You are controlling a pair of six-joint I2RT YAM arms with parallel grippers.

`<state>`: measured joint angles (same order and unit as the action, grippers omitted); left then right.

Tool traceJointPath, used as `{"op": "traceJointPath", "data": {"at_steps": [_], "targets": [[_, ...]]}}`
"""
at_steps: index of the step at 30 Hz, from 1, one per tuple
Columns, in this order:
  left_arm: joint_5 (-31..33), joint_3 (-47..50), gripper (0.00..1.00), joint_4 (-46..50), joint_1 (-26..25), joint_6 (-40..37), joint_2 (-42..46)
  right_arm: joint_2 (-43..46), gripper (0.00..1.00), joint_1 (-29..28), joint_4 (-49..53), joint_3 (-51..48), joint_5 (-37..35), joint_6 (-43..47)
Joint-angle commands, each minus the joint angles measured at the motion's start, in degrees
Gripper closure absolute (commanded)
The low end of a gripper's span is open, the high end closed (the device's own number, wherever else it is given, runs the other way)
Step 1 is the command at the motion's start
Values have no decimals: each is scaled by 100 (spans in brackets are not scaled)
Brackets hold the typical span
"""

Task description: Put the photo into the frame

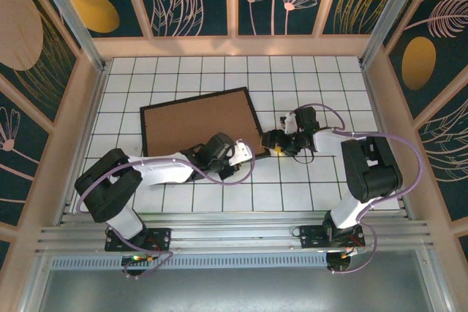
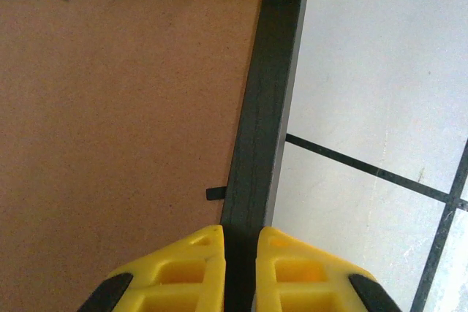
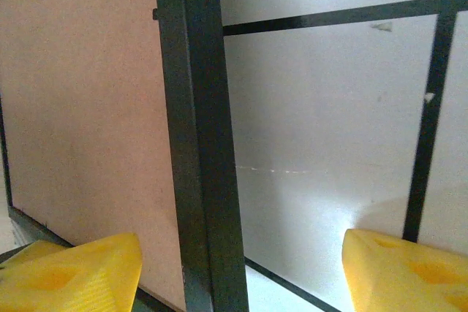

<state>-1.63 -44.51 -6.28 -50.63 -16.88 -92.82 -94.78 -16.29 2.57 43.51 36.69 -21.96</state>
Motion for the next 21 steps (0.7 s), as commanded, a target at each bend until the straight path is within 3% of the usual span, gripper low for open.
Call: {"op": "traceJointPath", "data": {"at_steps": [1,6,15,21], "targets": [[-77,52,87,-447,67,214,264,-98,27,-69,-366,-156,355,-298],[-95,48,85,-443,72,228,164,-132,33,-159,-1067,-280,847,-850],[-152,72,79,-463,73,251,106,-118,64,-137,-1636,-430,1082,-1341],[60,164,58,-487,65,103,129,-16,72,-128,-1739,-474,1086,-1548]]}}
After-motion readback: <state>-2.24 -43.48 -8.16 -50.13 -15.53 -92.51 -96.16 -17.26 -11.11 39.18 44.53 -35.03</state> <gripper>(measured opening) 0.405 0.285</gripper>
